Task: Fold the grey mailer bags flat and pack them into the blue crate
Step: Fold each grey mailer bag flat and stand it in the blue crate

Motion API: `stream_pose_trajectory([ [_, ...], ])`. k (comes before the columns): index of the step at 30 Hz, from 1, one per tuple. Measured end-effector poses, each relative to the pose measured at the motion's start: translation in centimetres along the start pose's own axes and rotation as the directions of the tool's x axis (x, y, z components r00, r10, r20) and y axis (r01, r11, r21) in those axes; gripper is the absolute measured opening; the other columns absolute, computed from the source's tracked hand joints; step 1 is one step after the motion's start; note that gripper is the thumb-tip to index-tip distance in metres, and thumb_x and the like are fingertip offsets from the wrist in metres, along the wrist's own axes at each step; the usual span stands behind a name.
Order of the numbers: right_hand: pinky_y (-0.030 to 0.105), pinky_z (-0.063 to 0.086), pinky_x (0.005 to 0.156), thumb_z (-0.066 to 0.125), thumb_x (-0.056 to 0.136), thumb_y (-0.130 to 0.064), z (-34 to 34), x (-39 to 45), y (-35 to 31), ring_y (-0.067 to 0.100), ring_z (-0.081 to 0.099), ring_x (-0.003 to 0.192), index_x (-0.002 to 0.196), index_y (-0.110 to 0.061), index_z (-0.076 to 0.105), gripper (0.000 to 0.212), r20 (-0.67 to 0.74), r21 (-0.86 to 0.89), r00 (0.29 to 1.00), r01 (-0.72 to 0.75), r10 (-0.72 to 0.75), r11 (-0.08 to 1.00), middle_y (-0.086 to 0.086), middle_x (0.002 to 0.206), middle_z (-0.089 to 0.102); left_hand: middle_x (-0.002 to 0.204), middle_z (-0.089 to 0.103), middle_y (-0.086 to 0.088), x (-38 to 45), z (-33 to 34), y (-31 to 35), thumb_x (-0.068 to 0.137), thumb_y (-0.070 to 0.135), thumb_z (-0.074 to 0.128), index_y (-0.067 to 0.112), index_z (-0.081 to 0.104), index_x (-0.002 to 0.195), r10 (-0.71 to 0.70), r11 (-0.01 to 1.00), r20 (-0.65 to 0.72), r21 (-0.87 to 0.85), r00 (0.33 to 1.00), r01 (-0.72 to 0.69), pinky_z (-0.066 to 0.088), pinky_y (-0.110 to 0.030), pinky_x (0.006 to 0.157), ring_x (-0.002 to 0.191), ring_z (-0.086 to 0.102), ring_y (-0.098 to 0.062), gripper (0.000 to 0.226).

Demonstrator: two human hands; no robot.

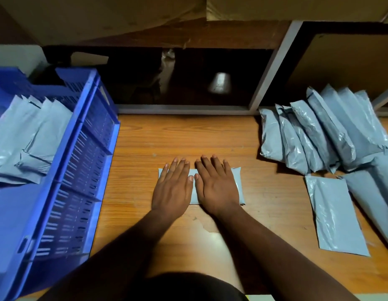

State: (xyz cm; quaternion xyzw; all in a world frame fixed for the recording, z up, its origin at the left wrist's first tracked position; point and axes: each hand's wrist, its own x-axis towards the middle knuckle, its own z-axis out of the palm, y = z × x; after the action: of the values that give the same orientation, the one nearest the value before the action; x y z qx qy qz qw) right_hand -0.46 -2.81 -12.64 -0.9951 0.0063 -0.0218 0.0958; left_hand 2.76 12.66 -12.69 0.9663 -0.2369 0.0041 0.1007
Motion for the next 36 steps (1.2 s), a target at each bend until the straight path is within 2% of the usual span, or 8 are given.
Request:
stream_pose_trajectory([
  [6,0.053,0.014,0.127,0.026,0.109,-0.037,0.6,0.4,-0.2,0.033,0.025,0.155,0.156,-0.015,0.043,0.054,0.005,0.004,1.0,-0.007,0.007,1.0,0.007,0.164,0.038,0.16,0.04,-0.013,0.0,0.7,0.2,0.111,0.036,0.014,0.004,0.042,0.153,0.028,0.998,-0.036,0.058,0.999,-0.026,0.028,-0.048,0.123,0.154,0.028,-0.028,0.06],
  [10,0.053,0.012,0.126,0.025,0.109,-0.038,1.0,0.7,0.0,0.033,0.019,0.157,0.158,-0.017,0.04,0.055,0.039,0.0,0.999,-0.01,0.01,1.0,0.006,0.167,0.031,0.161,0.038,-0.013,0.2,1.6,-0.1,0.112,0.03,0.027,0.004,0.042,0.153,0.042,0.998,-0.103,0.049,0.994,-0.037,0.027,-0.049,0.123,0.155,0.025,-0.028,0.05],
  [17,0.052,0.015,0.126,0.023,0.109,-0.039,1.1,0.6,-0.1,0.032,0.022,0.156,0.157,-0.018,0.041,0.055,0.066,0.045,0.998,-0.02,0.017,0.999,0.006,0.167,0.031,0.163,0.035,-0.01,0.3,1.6,0.0,0.111,0.032,0.022,0.009,0.041,0.155,0.01,0.998,-0.023,0.057,1.0,-0.009,0.023,-0.048,0.125,0.154,0.025,-0.027,0.053],
  [21,0.045,0.015,0.128,0.026,0.11,-0.039,-0.5,0.9,0.4,0.026,0.023,0.156,0.16,-0.018,0.034,0.055,0.093,0.249,0.995,-0.06,0.038,0.967,0.003,0.168,0.03,0.168,0.024,-0.002,0.7,0.5,0.2,0.102,0.048,0.003,0.017,0.032,0.16,-0.065,0.997,0.08,-0.036,0.995,0.068,0.007,-0.039,0.129,0.156,0.018,-0.019,0.072],
  [23,0.045,0.021,0.127,0.031,0.109,-0.037,-1.6,1.0,1.4,0.024,0.027,0.154,0.16,-0.018,0.034,0.054,0.059,0.316,0.997,-0.068,0.052,0.946,0.003,0.166,0.034,0.169,0.02,-0.001,1.0,-0.3,0.2,0.101,0.053,0.006,0.019,0.032,0.159,-0.091,0.988,0.07,-0.115,0.993,0.099,0.006,-0.038,0.128,0.157,0.015,-0.018,0.072],
  [25,0.049,0.023,0.125,0.028,0.108,-0.039,-2.0,0.9,2.4,0.027,0.029,0.153,0.158,-0.018,0.039,0.055,0.009,0.167,0.999,-0.051,0.05,0.985,0.003,0.164,0.038,0.17,0.017,-0.002,1.5,-0.5,0.5,0.102,0.051,0.008,0.018,0.031,0.16,-0.05,0.991,0.034,-0.121,0.998,0.054,0.006,-0.038,0.129,0.157,0.012,-0.018,0.071],
  [27,0.052,0.02,0.125,0.021,0.108,-0.043,-1.8,0.6,2.9,0.028,0.026,0.155,0.159,-0.019,0.037,0.058,0.065,0.084,0.997,-0.057,0.052,0.995,0.004,0.166,0.035,0.17,0.016,-0.001,1.6,0.2,0.8,0.103,0.049,0.006,0.016,0.027,0.162,0.019,0.997,0.062,-0.076,0.998,-0.015,0.002,-0.038,0.129,0.158,0.008,-0.016,0.07],
  [36,0.052,0.019,0.125,0.019,0.109,-0.042,-0.3,0.2,2.7,0.03,0.022,0.156,0.159,-0.023,0.037,0.057,0.072,0.006,0.993,-0.098,0.097,0.995,0.004,0.167,0.031,0.165,0.032,-0.006,1.4,1.4,1.3,0.109,0.04,0.018,0.013,0.037,0.158,0.059,0.997,0.031,0.046,0.998,-0.06,0.017,-0.045,0.127,0.156,0.021,-0.021,0.059],
])
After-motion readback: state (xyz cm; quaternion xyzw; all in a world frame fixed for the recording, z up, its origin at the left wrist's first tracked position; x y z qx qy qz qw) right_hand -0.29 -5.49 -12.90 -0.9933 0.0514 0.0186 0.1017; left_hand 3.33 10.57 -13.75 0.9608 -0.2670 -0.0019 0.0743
